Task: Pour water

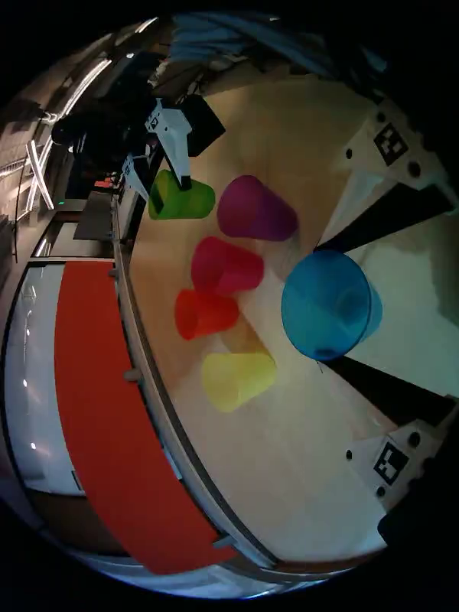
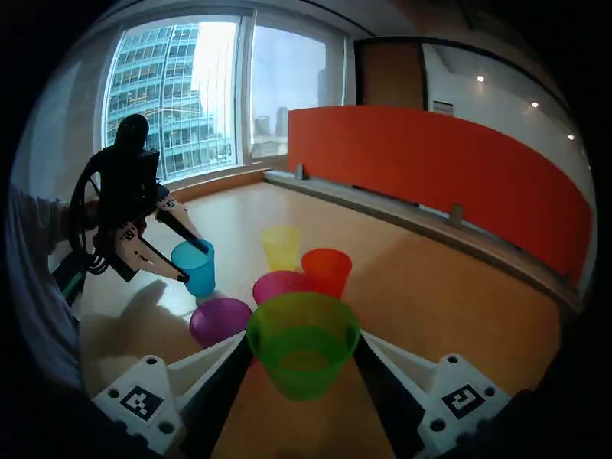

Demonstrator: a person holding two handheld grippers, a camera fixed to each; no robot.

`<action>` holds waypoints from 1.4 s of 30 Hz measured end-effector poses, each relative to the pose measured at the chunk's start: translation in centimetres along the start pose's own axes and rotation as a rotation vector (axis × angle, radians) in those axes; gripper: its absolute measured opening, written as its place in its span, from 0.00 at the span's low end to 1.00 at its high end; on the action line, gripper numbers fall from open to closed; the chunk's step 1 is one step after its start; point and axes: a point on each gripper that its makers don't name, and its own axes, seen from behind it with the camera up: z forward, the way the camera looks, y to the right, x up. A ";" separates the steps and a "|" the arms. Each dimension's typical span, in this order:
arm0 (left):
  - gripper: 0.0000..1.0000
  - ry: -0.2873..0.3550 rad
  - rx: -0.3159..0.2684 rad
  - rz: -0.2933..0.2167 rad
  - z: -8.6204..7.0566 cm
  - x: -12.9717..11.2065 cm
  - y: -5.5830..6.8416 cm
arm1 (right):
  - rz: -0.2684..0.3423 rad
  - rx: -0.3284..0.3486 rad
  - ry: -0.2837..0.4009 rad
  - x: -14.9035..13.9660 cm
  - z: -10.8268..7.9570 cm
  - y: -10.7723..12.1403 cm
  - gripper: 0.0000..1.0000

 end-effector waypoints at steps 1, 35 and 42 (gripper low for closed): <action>0.90 -0.003 -0.001 -0.001 0.1 -0.1 0.0 | 0.000 0.000 -0.002 -0.1 0.0 0.0 0.91; 0.96 -0.041 0.004 -0.022 -1.7 -2.8 0.4 | 0.013 -0.034 -0.091 -4.2 1.7 1.3 0.91; 0.96 -0.025 0.013 -0.040 -2.9 -3.1 0.6 | 0.013 -0.035 -0.110 -5.1 2.3 1.4 0.91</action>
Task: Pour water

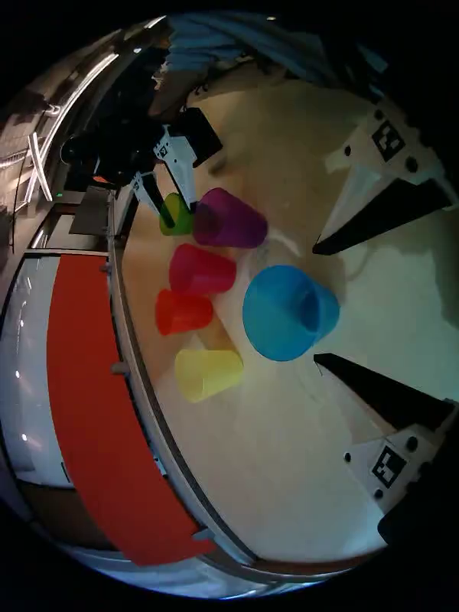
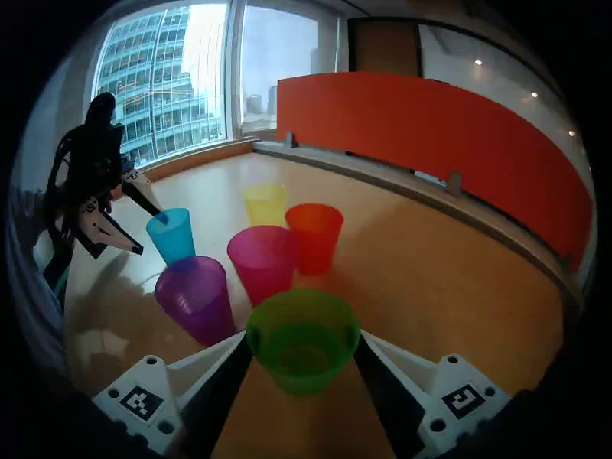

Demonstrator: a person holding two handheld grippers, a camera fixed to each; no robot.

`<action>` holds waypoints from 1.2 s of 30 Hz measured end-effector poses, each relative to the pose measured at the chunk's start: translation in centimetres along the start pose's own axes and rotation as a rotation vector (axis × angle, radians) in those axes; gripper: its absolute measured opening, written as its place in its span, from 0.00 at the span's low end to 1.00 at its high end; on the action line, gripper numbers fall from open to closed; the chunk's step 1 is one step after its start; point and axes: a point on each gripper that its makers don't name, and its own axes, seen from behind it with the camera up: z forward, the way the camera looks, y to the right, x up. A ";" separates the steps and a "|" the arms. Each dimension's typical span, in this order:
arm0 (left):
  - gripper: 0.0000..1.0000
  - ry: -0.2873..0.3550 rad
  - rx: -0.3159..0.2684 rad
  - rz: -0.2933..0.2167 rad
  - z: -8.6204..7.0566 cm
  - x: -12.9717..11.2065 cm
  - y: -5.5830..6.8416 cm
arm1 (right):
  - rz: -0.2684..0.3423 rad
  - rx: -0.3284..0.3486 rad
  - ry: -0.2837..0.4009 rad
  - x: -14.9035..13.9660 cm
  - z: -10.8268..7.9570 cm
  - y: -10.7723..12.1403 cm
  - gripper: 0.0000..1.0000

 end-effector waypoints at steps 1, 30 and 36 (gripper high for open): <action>0.96 0.003 0.000 -0.004 -0.2 0.0 0.0 | 0.000 -0.001 -0.001 -0.1 0.1 0.0 0.91; 0.96 0.049 0.017 -0.055 -2.1 -0.4 0.2 | 0.020 -0.034 -0.010 -1.6 -0.7 0.5 1.00; 0.96 0.064 0.033 -0.076 -2.5 -0.4 -0.1 | 0.029 -0.048 -0.010 -2.2 -1.8 0.5 1.00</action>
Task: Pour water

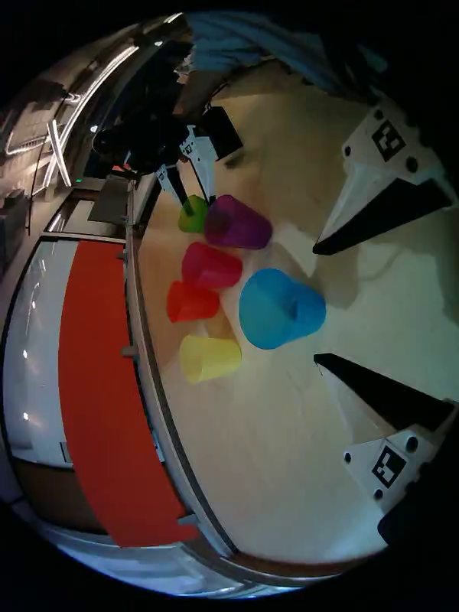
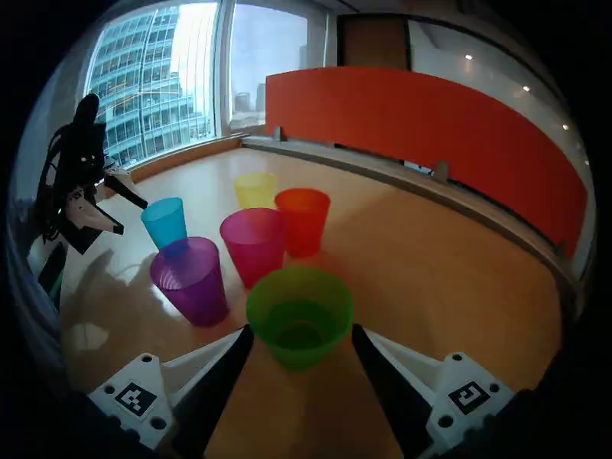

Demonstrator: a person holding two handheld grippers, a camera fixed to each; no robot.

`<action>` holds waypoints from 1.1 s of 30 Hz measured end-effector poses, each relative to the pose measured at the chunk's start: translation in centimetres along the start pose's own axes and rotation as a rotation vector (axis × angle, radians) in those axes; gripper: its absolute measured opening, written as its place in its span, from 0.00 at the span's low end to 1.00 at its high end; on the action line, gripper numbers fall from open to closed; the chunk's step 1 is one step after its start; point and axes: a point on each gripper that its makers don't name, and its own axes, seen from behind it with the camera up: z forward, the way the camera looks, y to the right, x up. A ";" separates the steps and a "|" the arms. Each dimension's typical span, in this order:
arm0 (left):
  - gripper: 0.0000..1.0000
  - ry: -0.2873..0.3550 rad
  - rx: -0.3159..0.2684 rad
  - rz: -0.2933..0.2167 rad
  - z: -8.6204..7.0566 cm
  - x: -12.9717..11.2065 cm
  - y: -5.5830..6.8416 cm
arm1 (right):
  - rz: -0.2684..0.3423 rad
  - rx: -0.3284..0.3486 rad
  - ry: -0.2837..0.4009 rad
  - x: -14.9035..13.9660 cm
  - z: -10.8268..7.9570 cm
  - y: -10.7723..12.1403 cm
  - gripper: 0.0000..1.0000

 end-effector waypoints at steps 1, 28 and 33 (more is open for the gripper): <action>0.96 0.002 0.003 -0.003 -0.1 0.0 0.0 | 0.001 -0.003 0.002 0.0 -0.2 0.0 1.00; 0.95 0.142 0.134 -0.043 -4.2 2.2 -2.3 | 0.029 -0.118 0.136 1.4 -6.2 0.2 1.00; 0.96 0.203 0.190 -0.056 -5.2 3.2 -3.2 | 0.030 -0.146 0.185 2.7 -7.4 0.1 0.99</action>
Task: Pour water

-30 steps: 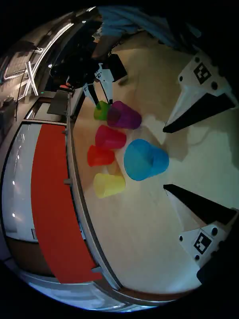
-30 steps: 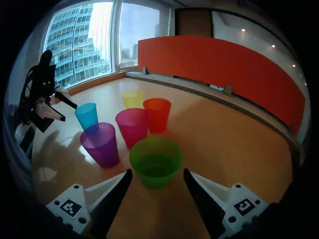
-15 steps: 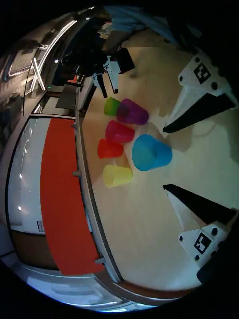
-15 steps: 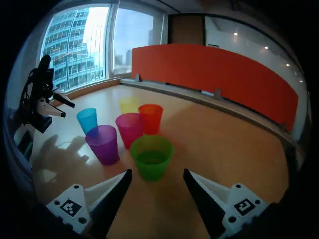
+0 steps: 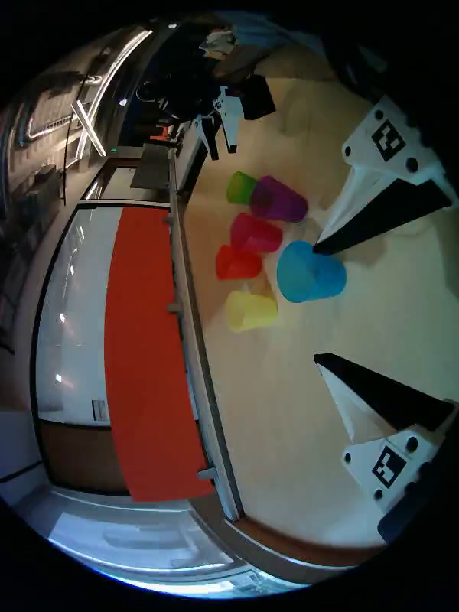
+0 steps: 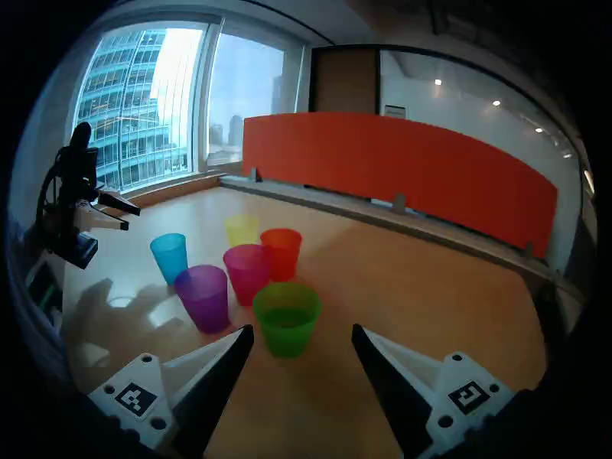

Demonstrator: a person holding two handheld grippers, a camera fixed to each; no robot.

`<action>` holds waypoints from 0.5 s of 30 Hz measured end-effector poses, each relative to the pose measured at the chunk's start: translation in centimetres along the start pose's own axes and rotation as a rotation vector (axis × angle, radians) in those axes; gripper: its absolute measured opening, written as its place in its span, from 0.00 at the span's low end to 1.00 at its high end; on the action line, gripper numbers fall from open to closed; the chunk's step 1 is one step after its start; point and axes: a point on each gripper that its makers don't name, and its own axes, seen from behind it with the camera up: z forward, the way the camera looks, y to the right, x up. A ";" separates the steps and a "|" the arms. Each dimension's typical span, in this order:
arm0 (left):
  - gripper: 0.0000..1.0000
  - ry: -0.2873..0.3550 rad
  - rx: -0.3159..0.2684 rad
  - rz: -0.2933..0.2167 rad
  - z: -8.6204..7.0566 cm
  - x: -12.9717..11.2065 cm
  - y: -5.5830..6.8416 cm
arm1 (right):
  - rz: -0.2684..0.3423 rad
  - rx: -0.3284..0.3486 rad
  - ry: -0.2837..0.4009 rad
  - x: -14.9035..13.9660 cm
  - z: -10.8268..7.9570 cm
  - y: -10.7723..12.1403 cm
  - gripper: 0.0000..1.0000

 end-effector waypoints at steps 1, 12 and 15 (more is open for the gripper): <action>0.96 0.010 0.011 -0.003 -0.1 0.2 -0.2 | 0.001 -0.007 0.010 0.3 -0.2 0.1 0.99; 0.96 0.122 0.114 -0.021 -1.5 2.9 -2.1 | 0.024 -0.082 0.115 2.9 -1.7 1.1 1.00; 0.96 0.154 0.149 -0.011 -1.8 3.7 -2.7 | 0.033 -0.116 0.155 4.0 -2.1 1.6 0.99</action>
